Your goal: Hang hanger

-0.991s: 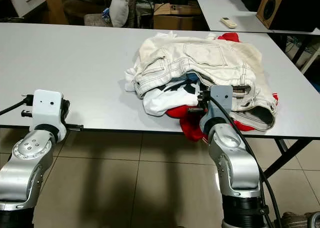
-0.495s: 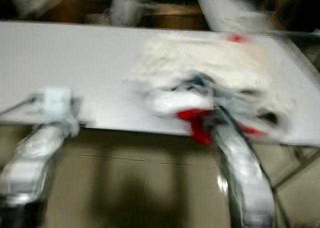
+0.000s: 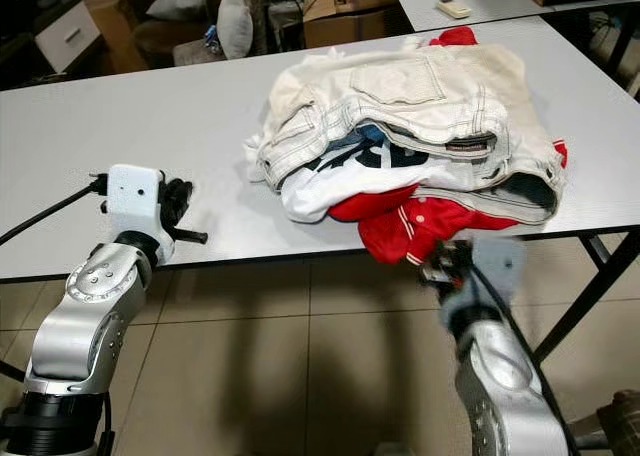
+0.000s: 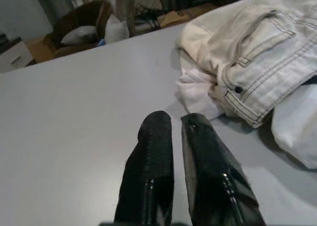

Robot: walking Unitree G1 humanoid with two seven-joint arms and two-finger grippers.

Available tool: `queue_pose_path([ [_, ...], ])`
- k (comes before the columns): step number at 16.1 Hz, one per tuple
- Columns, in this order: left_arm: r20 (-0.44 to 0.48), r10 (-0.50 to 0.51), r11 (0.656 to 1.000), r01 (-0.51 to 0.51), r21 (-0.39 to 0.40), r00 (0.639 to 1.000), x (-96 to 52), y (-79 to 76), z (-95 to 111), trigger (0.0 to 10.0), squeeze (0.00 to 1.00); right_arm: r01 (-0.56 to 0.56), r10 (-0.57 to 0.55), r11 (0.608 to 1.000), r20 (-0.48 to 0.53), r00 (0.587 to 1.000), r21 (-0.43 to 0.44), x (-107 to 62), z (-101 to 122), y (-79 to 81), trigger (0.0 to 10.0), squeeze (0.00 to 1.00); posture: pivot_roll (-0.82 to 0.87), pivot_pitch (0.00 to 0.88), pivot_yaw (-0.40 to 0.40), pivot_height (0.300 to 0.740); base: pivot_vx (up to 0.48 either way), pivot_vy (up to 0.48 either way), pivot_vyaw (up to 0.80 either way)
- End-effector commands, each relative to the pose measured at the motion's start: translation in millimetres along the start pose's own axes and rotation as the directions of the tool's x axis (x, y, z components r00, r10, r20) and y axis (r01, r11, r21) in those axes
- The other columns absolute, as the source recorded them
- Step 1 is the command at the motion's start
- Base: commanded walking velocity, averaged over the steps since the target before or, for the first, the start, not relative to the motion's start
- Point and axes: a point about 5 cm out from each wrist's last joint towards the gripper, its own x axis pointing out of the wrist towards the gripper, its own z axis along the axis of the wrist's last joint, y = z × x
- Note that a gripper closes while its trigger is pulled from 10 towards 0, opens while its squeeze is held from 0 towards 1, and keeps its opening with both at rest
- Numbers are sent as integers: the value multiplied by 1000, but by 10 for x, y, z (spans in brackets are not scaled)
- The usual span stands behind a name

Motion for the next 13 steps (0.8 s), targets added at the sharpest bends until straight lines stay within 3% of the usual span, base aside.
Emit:
queue_pose_path([
  [1,-17,48,999,-48,-17,999,-44,81,-57,10000,1000,-114,117,992,71,991,-47,29,194,163,10000,1000,-148,57,106,740,0,0,0],
  [3,-12,114,993,-114,-17,993,-207,136,-102,10000,1000,-224,247,960,136,959,-165,160,459,321,10000,1000,-126,59,34,740,0,0,0],
  [4,-5,123,992,-123,-11,992,-239,147,-98,10000,1000,-234,260,956,145,954,-178,186,478,335,10000,1000,-119,60,17,740,0,0,0],
  [6,39,129,991,-130,35,991,-314,137,-38,10000,1000,-269,295,946,141,945,-179,233,428,354,10000,1000,-101,63,-12,740,0,0,0],
  [7,66,126,990,-129,56,990,-342,122,3,10000,1000,-305,316,947,112,942,-105,238,335,355,10000,1000,-85,70,-21,740,0,0,0],
  [8,75,125,990,-130,61,989,-357,119,15,10000,1000,-296,305,951,103,947,-95,243,298,340,10000,1000,-82,71,-20,740,0,0,0],
  [9,69,123,990,-127,61,990,-366,125,12,10000,1000,-251,272,957,150,951,-147,258,303,319,10000,1000,-76,70,-9,740,0,0,0],
  [10,67,124,990,-128,60,990,-364,131,11,10000,1000,-235,255,961,135,958,-143,271,272,301,10000,1000,-74,71,-7,740,0,0,0],
  [11,64,131,990,-134,53,989,-348,145,12,10000,1000,-214,226,967,80,971,-135,297,163,271,10000,1000,-66,73,6,740,0,0,788],
  [13,61,164,985,-166,41,985,-348,177,-1,10000,1000,-258,268,958,71,961,-125,276,121,326,10000,1000,-62,88,-11,740,0,0,800],
])
